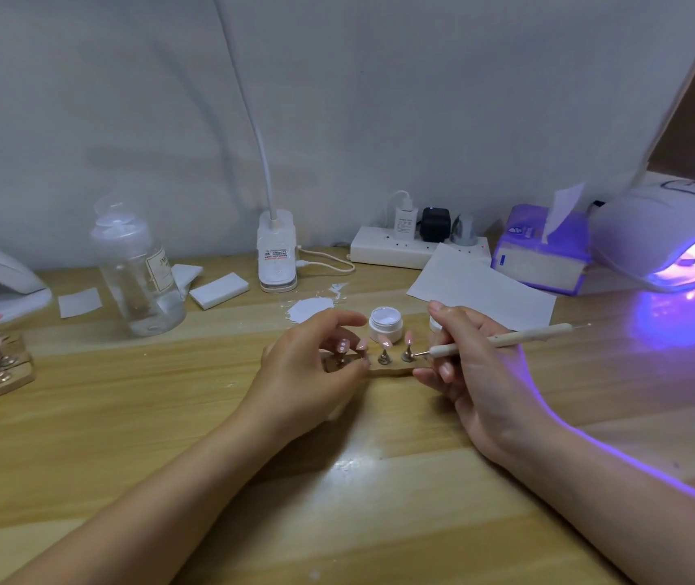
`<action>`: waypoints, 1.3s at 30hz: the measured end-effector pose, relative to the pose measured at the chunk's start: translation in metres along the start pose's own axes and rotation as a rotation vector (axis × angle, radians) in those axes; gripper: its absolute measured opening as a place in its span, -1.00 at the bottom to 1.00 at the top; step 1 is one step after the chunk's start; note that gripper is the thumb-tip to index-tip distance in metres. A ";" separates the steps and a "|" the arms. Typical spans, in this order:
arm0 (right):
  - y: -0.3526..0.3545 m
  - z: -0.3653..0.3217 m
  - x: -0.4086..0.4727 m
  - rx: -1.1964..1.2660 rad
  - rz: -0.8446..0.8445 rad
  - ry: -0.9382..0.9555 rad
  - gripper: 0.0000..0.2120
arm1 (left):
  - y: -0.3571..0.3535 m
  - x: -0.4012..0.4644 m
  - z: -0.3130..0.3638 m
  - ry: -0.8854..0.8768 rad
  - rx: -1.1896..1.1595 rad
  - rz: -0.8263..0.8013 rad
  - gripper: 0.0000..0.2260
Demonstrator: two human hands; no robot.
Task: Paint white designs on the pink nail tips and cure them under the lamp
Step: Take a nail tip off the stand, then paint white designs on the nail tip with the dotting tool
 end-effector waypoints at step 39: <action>0.003 -0.004 -0.002 0.050 0.011 -0.020 -0.57 | 0.014 -0.029 0.047 -0.482 -0.189 0.123 -0.90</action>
Point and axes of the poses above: each hand's wrist, its own x-axis towards the middle knuckle, its own y-axis out of the back of the hand, z = x × y, the point moved 9 cm from there along x, towards the middle knuckle, and after that the axes turned 2 degrees about y, right-handed, at the moved point
